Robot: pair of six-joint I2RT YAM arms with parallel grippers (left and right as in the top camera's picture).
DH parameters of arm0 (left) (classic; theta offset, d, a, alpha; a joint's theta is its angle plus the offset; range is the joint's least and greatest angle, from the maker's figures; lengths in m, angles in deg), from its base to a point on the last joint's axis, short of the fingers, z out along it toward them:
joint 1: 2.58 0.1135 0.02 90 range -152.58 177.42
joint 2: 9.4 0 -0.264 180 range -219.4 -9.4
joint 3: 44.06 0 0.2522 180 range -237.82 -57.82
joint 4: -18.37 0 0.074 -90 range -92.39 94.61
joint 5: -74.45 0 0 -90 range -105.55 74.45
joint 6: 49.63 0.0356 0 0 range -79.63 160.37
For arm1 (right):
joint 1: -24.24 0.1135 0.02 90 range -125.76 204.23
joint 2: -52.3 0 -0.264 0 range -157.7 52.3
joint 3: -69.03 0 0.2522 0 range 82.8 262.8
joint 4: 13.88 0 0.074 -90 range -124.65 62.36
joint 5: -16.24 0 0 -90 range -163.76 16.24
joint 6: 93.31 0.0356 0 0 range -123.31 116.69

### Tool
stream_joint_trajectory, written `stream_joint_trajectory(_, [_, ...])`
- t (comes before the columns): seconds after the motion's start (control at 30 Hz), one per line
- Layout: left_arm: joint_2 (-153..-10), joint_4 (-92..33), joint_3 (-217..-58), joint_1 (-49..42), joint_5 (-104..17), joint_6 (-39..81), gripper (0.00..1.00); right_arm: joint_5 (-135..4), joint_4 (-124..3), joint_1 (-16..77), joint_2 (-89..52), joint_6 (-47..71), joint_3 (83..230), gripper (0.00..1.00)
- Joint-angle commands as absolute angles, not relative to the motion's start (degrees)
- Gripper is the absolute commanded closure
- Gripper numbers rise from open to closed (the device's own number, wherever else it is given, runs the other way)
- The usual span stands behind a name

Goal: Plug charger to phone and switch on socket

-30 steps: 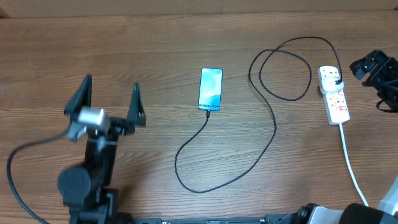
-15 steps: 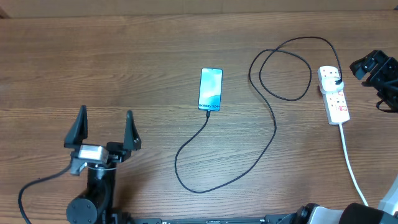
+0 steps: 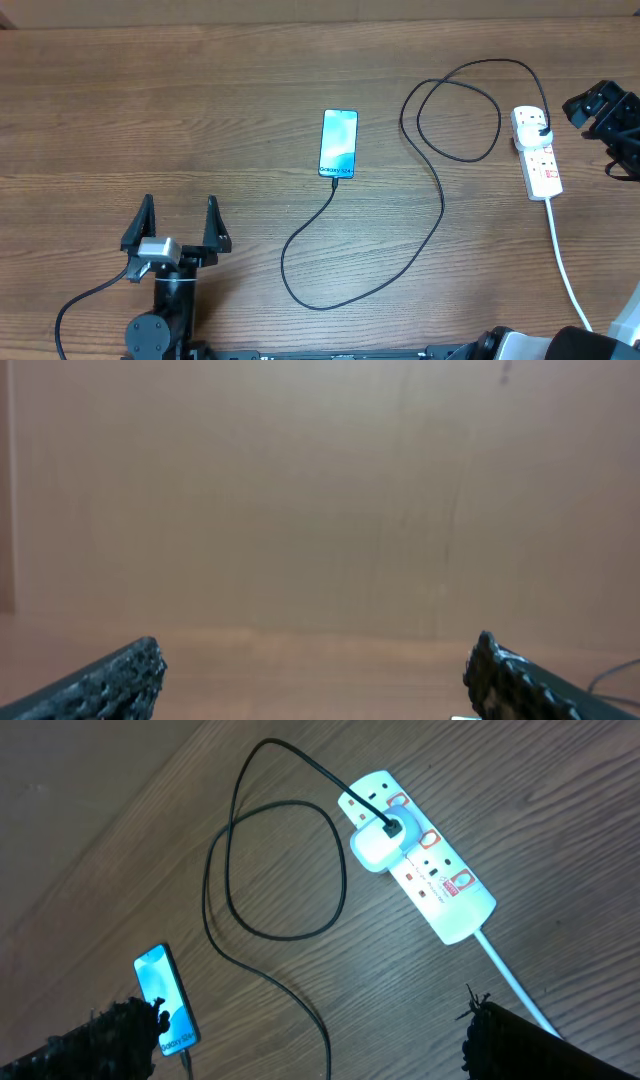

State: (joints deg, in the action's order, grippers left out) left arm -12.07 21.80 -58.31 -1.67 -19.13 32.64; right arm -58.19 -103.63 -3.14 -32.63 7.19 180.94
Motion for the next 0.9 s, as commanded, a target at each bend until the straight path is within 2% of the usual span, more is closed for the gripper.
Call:
stream_joint_trajectory(0.0, [-10.24,15.81,-58.1,-0.97,-14.78,27.92,0.0,-58.54,-103.39,-3.14,-32.58,7.17,181.86,0.0])
stream_joint_trajectory(0.37, [-9.54,0.03,-58.07,-0.25,-13.73,28.03,0.0,-58.54,-103.39,-3.14,-32.61,7.17,181.86,0.0])
stream_joint_trajectory(0.47, [-9.54,-0.03,-58.1,-0.25,-15.61,34.08,0.0,-58.56,-103.41,-3.14,-32.61,7.17,181.86,0.0])
stream_joint_trajectory(0.87, [-9.56,0.14,-58.1,0.08,-15.52,35.92,0.0,-58.54,-103.41,-3.14,-32.61,7.17,181.86,0.0])
